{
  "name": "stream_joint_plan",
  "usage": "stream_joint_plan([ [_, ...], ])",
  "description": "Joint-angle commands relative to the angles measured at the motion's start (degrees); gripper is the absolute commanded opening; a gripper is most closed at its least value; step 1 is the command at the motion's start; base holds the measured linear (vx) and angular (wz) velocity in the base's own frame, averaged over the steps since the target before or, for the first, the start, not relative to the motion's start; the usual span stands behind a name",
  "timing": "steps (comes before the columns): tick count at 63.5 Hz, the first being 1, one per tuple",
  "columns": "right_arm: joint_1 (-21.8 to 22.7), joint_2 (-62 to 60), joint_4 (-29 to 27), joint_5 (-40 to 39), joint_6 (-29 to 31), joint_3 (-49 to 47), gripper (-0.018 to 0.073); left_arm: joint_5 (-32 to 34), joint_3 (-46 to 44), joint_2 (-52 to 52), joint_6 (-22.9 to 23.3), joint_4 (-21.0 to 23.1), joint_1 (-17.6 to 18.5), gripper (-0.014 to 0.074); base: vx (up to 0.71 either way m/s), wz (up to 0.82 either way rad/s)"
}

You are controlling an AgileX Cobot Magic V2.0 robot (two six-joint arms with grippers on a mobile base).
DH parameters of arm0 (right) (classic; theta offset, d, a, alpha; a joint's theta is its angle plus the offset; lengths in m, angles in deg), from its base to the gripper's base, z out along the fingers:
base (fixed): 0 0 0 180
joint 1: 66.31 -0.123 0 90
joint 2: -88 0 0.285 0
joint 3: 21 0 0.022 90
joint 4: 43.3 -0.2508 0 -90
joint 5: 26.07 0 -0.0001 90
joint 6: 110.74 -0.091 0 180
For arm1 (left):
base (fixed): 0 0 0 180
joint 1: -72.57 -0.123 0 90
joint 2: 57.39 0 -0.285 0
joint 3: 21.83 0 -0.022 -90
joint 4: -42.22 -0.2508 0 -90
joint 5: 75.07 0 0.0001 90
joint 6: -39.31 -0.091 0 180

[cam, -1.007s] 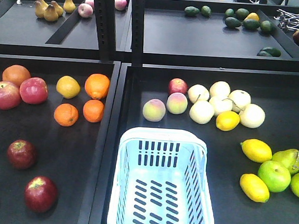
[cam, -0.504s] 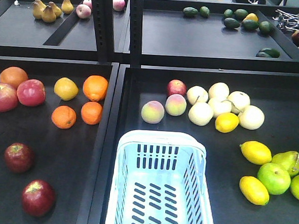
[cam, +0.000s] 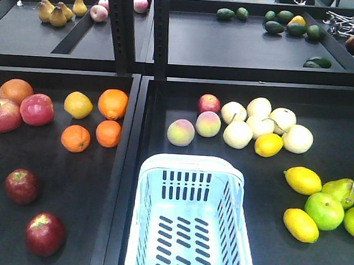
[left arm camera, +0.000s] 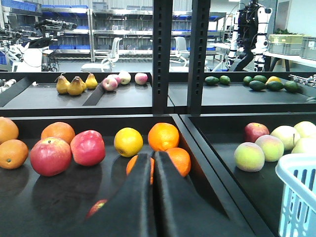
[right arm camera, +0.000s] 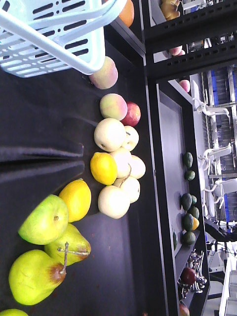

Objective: Pick three apples into basket with both arms

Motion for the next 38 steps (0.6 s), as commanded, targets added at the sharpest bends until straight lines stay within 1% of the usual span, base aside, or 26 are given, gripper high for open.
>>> stream_joint_plan([
  [1,0.28,-0.75,0.17,-4.27,0.50,0.80,-0.0009,4.21,0.50,-0.90,0.48,0.52,-0.07,-0.0006,0.00,0.00],
  [25,0.28,-0.75,0.17,-4.27,0.50,0.80,-0.0009,6.58,-0.73,-0.90,0.48,0.57,-0.07,-0.0006,0.00,0.00],
  [27,0.28,-0.75,0.17,-4.27,0.50,0.80,-0.0009,6.23,-1.71,-0.84,0.48,0.81,-0.07,-0.0006,0.00,0.00],
  [33,0.28,-0.75,0.17,-4.27,0.50,0.80,-0.0009,4.21,-6.90,-0.34,0.48,3.67,-0.07,-0.0006,0.00,0.00],
  [38,0.28,-0.75,0.17,-4.27,0.50,0.80,-0.0009,0.43,-12.35,1.81,0.48,3.99,-0.07,-0.0006,0.00,0.00],
])
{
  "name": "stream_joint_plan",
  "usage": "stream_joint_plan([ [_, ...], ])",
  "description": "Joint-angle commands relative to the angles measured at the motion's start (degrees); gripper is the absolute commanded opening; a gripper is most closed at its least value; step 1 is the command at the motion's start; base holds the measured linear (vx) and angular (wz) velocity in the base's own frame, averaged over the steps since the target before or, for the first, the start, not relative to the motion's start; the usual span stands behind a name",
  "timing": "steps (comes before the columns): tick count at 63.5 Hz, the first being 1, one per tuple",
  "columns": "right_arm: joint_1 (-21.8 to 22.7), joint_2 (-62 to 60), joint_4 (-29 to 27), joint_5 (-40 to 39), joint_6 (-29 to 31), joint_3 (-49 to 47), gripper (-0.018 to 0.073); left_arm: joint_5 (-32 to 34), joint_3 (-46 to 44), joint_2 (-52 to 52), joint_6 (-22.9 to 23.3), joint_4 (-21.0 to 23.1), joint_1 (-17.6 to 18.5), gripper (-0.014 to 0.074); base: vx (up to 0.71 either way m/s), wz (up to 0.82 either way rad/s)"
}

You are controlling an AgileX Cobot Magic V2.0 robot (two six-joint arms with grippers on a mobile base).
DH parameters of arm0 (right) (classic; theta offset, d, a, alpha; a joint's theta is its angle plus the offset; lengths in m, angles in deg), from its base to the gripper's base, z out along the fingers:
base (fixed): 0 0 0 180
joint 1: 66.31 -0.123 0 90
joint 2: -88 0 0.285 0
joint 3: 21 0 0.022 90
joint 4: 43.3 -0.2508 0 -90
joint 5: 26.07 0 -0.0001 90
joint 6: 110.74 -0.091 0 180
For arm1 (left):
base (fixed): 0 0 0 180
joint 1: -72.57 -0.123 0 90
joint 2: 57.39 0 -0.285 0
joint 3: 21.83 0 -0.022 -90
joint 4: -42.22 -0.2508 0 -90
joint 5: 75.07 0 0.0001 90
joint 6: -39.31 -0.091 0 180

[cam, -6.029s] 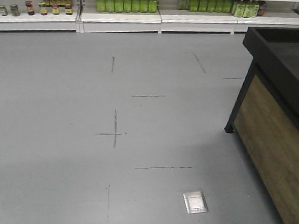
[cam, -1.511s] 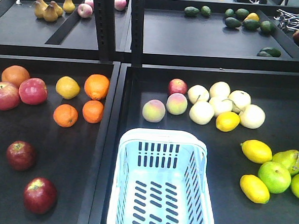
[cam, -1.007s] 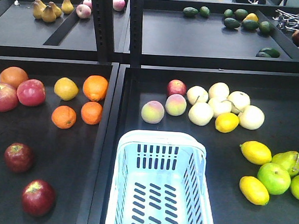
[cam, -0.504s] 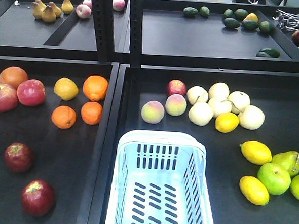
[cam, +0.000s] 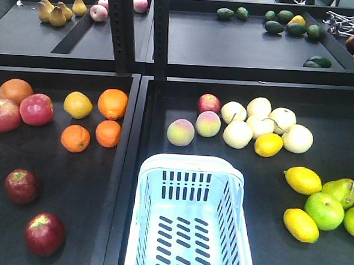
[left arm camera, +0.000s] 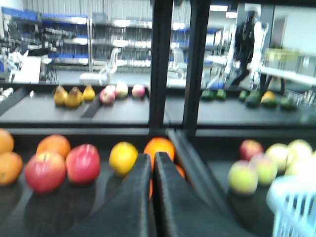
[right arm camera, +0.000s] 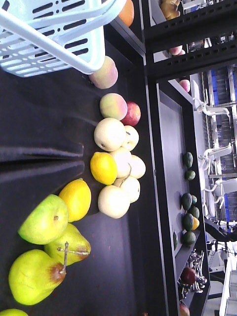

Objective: Pick three apples into basket with both arms

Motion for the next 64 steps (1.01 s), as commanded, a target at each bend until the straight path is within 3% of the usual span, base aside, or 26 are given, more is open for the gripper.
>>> stream_joint_plan([
  [1,0.28,-0.75,0.17,-4.27,0.50,0.80,-0.0009,0.39,-8.17,2.74,0.48,1.23,-0.07,-0.0006,0.00,0.00],
  [17,0.28,-0.75,0.17,-4.27,0.50,0.80,-0.0009,-18.95,-30.48,20.89,0.06,1.23,-0.07,-0.0006,0.00,0.00],
  [30,0.28,-0.75,0.17,-4.27,0.50,0.80,-0.0009,-33.31,-45.23,35.87,-5.99,1.18,-0.07,-0.0006,0.00,0.00],
  [35,0.28,-0.75,0.17,-4.27,0.50,0.80,-0.0009,-37.26,-48.53,39.71,-6.39,1.18,-0.07,-0.0006,0.00,0.00],
  [53,0.28,-0.75,0.17,-4.27,0.50,0.80,-0.0009,-38.01,-49.50,43.88,-5.99,1.31,-0.07,0.0007,0.00,0.00],
  [64,0.28,-0.75,0.17,-4.27,0.50,0.80,-0.0009,-38.31,-49.50,43.78,-5.99,1.36,-0.07,0.0124,0.00,0.00],
])
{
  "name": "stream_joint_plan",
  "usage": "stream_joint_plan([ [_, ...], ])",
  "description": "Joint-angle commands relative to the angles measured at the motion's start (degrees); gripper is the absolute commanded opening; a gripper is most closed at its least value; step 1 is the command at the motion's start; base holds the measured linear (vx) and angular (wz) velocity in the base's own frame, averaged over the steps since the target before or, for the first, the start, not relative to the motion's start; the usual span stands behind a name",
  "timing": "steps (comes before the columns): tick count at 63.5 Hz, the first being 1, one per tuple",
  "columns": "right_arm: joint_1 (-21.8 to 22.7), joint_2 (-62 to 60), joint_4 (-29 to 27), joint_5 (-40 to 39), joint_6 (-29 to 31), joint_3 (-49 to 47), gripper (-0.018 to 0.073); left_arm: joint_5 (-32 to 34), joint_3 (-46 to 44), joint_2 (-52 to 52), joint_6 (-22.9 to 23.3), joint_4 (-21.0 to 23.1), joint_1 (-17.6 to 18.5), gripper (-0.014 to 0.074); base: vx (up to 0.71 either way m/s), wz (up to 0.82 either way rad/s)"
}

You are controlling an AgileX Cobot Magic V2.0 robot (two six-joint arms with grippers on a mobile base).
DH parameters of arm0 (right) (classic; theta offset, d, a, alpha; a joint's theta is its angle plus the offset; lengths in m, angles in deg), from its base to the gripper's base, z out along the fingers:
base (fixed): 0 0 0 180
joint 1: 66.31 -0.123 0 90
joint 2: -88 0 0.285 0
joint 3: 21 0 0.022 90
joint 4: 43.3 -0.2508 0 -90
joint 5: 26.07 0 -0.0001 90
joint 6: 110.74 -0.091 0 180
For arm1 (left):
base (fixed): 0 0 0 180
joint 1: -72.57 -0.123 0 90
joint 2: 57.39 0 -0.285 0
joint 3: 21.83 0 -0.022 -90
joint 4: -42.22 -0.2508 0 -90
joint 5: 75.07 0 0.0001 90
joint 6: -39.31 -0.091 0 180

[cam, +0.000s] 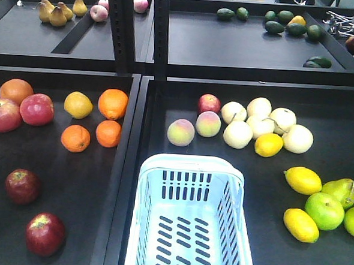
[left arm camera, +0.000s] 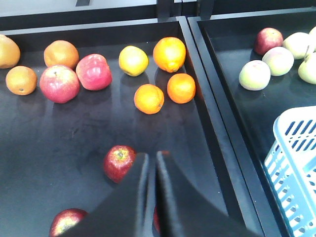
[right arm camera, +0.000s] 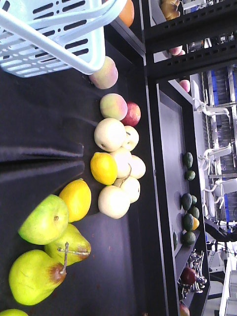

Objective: Pick three apples into basket with both arms

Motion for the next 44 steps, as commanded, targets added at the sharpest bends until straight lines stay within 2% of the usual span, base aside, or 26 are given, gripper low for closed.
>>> stream_joint_plan([
  [1,0.28,-0.75,0.17,-4.27,0.50,0.80,-0.0009,3.19,-2.05,-0.08,0.00,0.49,-0.07,0.0139,0.00,0.00],
  [7,0.28,-0.75,0.17,-4.27,0.50,0.80,-0.0009,2.49,-2.05,-0.08,0.00,0.49,-0.07,0.0276,0.00,0.00],
  [18,0.28,-0.75,0.17,-4.27,0.50,0.80,-0.0009,2.18,-2.05,-0.08,0.00,0.38,-0.07,0.0610,0.00,0.00],
  [23,0.28,-0.75,0.17,-4.27,0.50,0.80,-0.0009,2.55,-2.05,0.02,0.00,0.38,-0.07,0.0730,0.00,0.00],
  [28,0.28,-0.75,0.17,-4.27,0.50,0.80,-0.0009,3.38,-2.05,0.84,-0.78,0.45,-0.01,0.0731,0.00,0.00],
  [32,0.28,-0.75,0.17,-4.27,0.50,0.80,-0.0009,4.59,-2.05,1.95,-4.23,1.87,0.59,0.0720,0.00,0.00],
  [40,0.28,-0.75,0.17,-4.27,0.50,0.80,-0.0009,6.38,-2.05,4.75,-18.09,8.07,4.49,0.0699,0.00,0.00],
  [44,0.28,-0.75,0.17,-4.27,0.50,0.80,-0.0009,7.39,-2.12,6.65,-23.16,9.85,7.15,0.0697,0.00,0.00],
])
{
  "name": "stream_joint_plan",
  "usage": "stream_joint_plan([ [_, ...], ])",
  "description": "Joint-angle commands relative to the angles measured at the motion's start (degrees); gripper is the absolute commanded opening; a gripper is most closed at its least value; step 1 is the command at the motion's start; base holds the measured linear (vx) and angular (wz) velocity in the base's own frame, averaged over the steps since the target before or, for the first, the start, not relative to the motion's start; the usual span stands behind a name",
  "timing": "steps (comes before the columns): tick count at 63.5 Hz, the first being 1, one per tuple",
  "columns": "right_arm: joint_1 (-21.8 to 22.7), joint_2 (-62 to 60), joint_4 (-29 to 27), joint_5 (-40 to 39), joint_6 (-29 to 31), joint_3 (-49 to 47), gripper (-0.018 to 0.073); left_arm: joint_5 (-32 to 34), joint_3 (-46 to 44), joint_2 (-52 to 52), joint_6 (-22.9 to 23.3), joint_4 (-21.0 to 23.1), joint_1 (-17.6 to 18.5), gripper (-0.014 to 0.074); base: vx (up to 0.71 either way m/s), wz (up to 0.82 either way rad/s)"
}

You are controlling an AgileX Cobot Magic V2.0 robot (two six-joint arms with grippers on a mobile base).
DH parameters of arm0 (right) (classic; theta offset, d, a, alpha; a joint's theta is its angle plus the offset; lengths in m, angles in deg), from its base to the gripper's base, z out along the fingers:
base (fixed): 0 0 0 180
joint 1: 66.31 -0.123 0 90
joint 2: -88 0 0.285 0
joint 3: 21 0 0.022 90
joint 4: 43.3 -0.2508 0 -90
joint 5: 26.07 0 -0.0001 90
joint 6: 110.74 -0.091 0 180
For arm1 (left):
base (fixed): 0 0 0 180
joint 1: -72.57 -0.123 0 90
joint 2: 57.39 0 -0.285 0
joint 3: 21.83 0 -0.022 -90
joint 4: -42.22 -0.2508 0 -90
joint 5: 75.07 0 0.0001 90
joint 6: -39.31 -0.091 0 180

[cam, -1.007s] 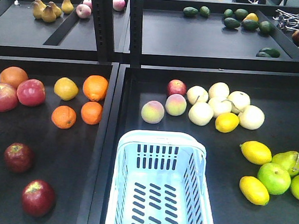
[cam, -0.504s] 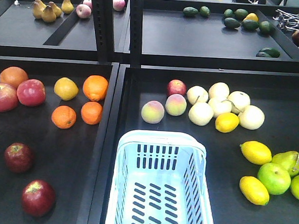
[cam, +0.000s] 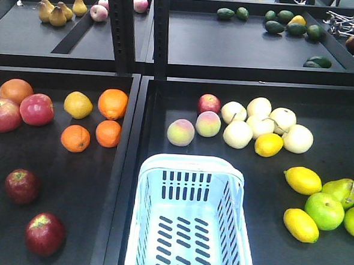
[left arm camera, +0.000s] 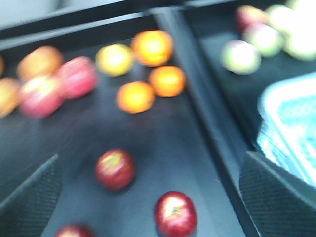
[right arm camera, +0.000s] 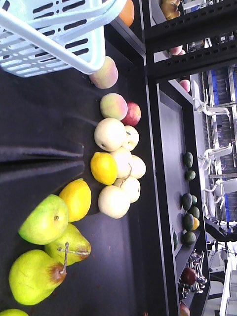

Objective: Pick three apples into basket with both arms

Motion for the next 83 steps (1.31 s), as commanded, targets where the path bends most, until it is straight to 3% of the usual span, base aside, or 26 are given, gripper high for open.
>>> stream_joint_plan([
  [1,0.28,-0.75,0.17,-4.27,0.50,0.80,-0.0009,5.43,-2.18,2.56,-8.19,3.92,3.43,0.0698,0.00,0.00],
  [11,0.28,-0.75,0.17,-4.27,0.50,0.80,-0.0009,4.30,-6.14,9.83,-15.18,3.30,9.41,0.0695,0.00,0.00],
  [18,0.28,-0.75,0.17,-4.27,0.50,0.80,-0.0009,3.04,-11.07,16.06,-18.33,0.05,14.75,0.0695,0.00,0.00],
  [34,0.28,-0.75,0.17,-4.27,0.50,0.80,-0.0009,1.39,-20.66,30.80,-18.78,-12.43,27.98,0.0683,0.00,0.00],
  [43,0.28,-0.75,0.17,-4.27,0.50,0.80,-0.0009,0.27,-25.37,38.35,-18.78,-14.00,33.11,0.0681,0.00,0.00],
  [63,0.28,-0.75,0.17,-4.27,0.50,0.80,-0.0009,-2.83,-34.88,52.95,-20.28,-19.88,38.09,0.0680,0.00,0.00],
  [83,0.28,-0.75,0.17,-4.22,0.50,0.80,-0.0009,-2.58,-38.78,60.88,-20.28,-24.38,38.44,0.0643,0.00,0.00],
])
